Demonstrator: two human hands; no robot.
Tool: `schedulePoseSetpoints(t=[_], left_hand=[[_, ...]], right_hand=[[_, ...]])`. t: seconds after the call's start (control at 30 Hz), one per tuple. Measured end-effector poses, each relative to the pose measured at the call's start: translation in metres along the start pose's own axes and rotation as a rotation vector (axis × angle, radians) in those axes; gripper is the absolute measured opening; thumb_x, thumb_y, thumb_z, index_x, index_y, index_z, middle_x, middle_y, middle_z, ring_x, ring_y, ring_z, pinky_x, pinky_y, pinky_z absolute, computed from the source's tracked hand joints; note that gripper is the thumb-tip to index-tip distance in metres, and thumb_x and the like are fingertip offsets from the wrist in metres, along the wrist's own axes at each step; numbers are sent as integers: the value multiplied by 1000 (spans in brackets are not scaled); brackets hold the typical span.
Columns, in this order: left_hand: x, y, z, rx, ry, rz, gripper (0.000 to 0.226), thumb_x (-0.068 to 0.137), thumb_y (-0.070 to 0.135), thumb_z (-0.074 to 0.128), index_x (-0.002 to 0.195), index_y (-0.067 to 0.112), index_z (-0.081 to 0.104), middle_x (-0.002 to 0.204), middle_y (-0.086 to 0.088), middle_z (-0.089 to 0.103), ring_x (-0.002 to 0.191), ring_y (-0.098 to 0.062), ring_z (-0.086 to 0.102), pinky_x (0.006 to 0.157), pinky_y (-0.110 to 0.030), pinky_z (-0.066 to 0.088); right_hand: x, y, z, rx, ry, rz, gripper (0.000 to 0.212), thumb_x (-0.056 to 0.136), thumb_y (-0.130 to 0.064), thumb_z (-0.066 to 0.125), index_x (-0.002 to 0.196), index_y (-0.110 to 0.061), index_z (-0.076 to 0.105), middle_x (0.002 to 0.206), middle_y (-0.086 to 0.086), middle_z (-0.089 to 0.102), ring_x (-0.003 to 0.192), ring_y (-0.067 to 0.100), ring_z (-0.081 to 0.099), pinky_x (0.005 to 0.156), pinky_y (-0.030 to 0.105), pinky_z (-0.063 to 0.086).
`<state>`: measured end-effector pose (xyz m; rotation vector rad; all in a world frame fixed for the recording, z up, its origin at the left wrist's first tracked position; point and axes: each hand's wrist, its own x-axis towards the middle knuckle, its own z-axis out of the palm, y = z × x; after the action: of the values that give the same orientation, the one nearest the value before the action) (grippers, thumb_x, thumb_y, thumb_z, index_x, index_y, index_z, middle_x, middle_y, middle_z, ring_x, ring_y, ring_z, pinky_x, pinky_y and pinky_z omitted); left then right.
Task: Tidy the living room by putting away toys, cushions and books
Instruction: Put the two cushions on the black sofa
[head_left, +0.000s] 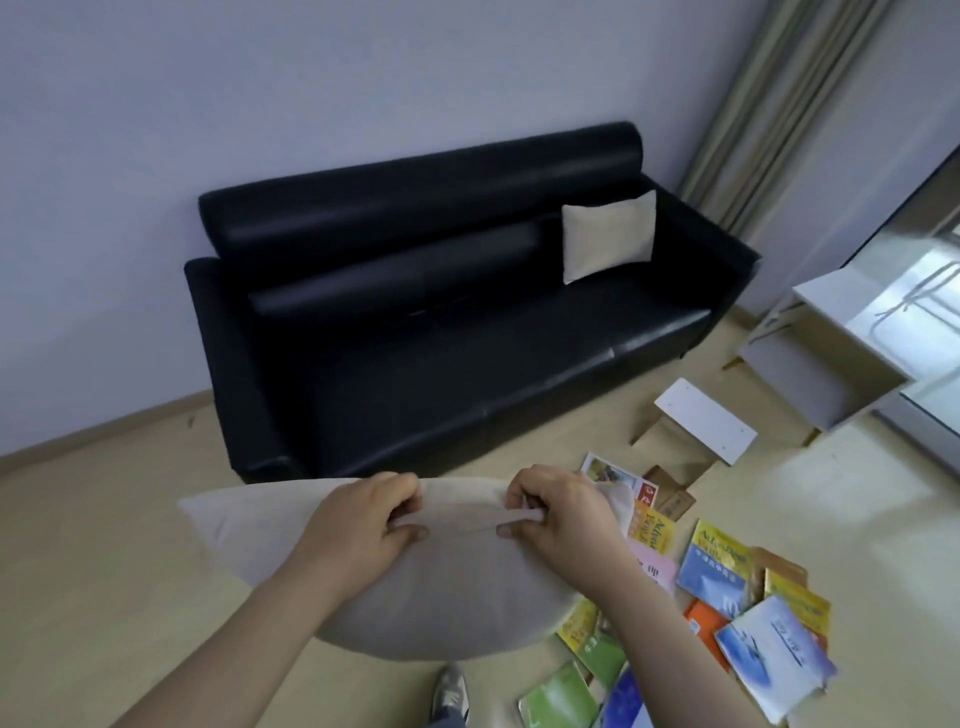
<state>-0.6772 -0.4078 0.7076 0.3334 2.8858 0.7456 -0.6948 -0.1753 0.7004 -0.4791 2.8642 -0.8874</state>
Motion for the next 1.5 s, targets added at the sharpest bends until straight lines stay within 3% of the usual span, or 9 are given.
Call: schedulePoseSetpoints(t=[0.3, 0.43, 0.77, 0.9, 1.07, 1.2, 1.33, 1.5], left_hand=[[133, -9, -18, 18, -31, 36, 36, 79, 28, 66, 67, 29, 33, 70, 12, 45, 66, -7, 43, 58, -19, 30], [191, -15, -27, 32, -48, 66, 34, 81, 30, 65, 68, 30, 34, 73, 12, 46, 66, -4, 43, 58, -19, 31], [339, -37, -57, 37, -128, 112, 35, 81, 36, 65, 68, 32, 33, 75, 14, 47, 69, -3, 45, 59, -21, 33], [396, -39, -68, 56, -137, 148, 34, 83, 33, 64, 68, 32, 33, 76, 14, 47, 70, -4, 46, 58, -17, 30], [460, -36, -69, 57, -144, 126, 29, 82, 35, 64, 71, 31, 37, 77, 14, 50, 72, -4, 48, 63, -23, 40], [516, -29, -64, 52, -113, 85, 32, 83, 32, 64, 69, 33, 36, 78, 14, 50, 72, -3, 48, 60, -18, 35], [570, -17, -54, 33, -106, 31, 32, 82, 32, 64, 69, 35, 35, 78, 15, 50, 73, -2, 49, 64, -20, 41], [635, -8, -37, 0, -82, -38, 27, 81, 30, 64, 72, 34, 39, 79, 16, 50, 74, -5, 50, 64, -22, 39]], right_hand=[[108, 44, -37, -55, 25, 16, 28, 77, -35, 71, 69, -34, 45, 72, -22, 49, 80, 6, 50, 85, 22, 37], [156, 60, -52, -81, 47, 35, 24, 76, -34, 70, 71, -32, 47, 73, -21, 49, 79, 2, 46, 84, 14, 29], [285, 98, -83, -53, 60, 125, 32, 75, -34, 71, 64, -38, 42, 72, -22, 50, 81, -1, 48, 89, 25, 36], [333, 118, -94, -41, 84, 147, 34, 73, -32, 75, 66, -37, 43, 69, -23, 47, 77, -4, 46, 81, 23, 33], [389, 155, -109, -17, 60, 165, 39, 71, -33, 77, 61, -42, 40, 69, -21, 49, 74, 0, 48, 80, 23, 35], [439, 192, -125, -15, 38, 152, 33, 72, -30, 75, 65, -38, 43, 68, -19, 48, 75, 2, 47, 82, 21, 36], [490, 232, -149, 2, -18, 105, 21, 72, -25, 63, 66, -36, 46, 65, -18, 47, 71, 0, 47, 83, 22, 35], [554, 281, -177, -56, -106, 28, 29, 77, -22, 64, 66, -37, 42, 69, -20, 46, 72, -5, 43, 82, 15, 28]])
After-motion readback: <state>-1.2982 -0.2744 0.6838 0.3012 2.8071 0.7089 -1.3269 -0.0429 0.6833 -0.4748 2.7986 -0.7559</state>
